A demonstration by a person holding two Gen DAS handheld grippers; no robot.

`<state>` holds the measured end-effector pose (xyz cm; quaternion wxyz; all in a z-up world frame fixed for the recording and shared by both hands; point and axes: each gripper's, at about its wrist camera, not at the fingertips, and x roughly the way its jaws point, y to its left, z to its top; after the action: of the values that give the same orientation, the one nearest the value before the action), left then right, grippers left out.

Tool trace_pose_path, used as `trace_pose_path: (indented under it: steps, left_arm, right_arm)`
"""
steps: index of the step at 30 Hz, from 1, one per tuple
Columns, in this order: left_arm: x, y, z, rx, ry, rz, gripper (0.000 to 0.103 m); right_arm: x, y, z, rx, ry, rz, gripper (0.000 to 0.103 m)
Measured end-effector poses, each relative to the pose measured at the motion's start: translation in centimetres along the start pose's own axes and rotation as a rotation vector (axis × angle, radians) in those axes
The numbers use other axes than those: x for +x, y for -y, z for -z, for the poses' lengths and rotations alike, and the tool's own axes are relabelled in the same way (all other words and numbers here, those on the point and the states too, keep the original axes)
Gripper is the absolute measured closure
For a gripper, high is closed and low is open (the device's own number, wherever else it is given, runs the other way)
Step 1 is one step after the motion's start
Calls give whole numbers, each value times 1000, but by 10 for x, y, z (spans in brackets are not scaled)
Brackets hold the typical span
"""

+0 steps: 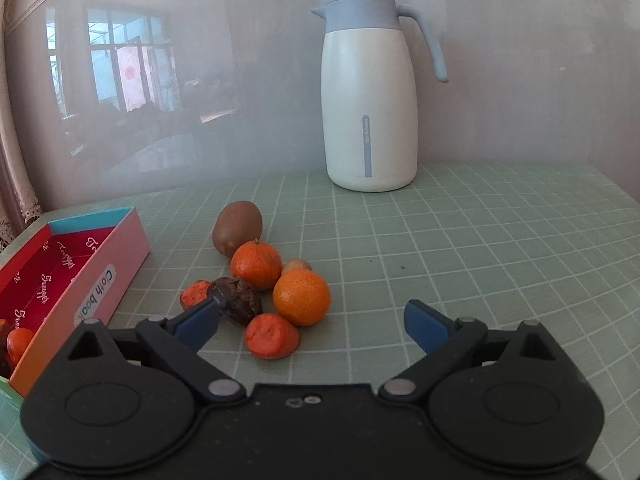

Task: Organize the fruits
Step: 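Grasp the small tangerine in front of the pile with the right tool, then lower the small tangerine into the red box and open the right tool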

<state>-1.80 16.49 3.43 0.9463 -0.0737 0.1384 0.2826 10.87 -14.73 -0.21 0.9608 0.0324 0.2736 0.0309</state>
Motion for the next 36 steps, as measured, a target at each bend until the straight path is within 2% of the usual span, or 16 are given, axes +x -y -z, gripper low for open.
trace_pose_path:
  steps: [4,8,12,19,23,25,27,36]
  left_arm:
    - [3,-8,1,-12,0,-22,4]
    - [7,-14,1,-29,-10,-34,4]
    - [11,-24,1,-59,-25,-58,3]
    - [18,-44,3,-118,-51,-93,3]
    - [19,-52,4,-138,-58,-104,2]
    - [20,-55,3,-151,-67,-103,2]
    - [21,-60,0,-165,-75,-105,2]
    - [12,-70,-10,-146,-3,-134,2]
  right_arm:
    - [8,-2,1,-2,-24,0,8]
    - [18,-3,1,22,-62,-27,22]
    - [27,-5,1,26,-89,-21,24]
    - [34,-15,3,-9,-111,-18,41]
    - [31,-22,6,-53,-102,-22,63]
    - [31,-23,6,-59,-106,-43,69]
    - [30,-25,6,-63,-106,-52,69]
    - [14,-29,2,-76,-54,-92,72]
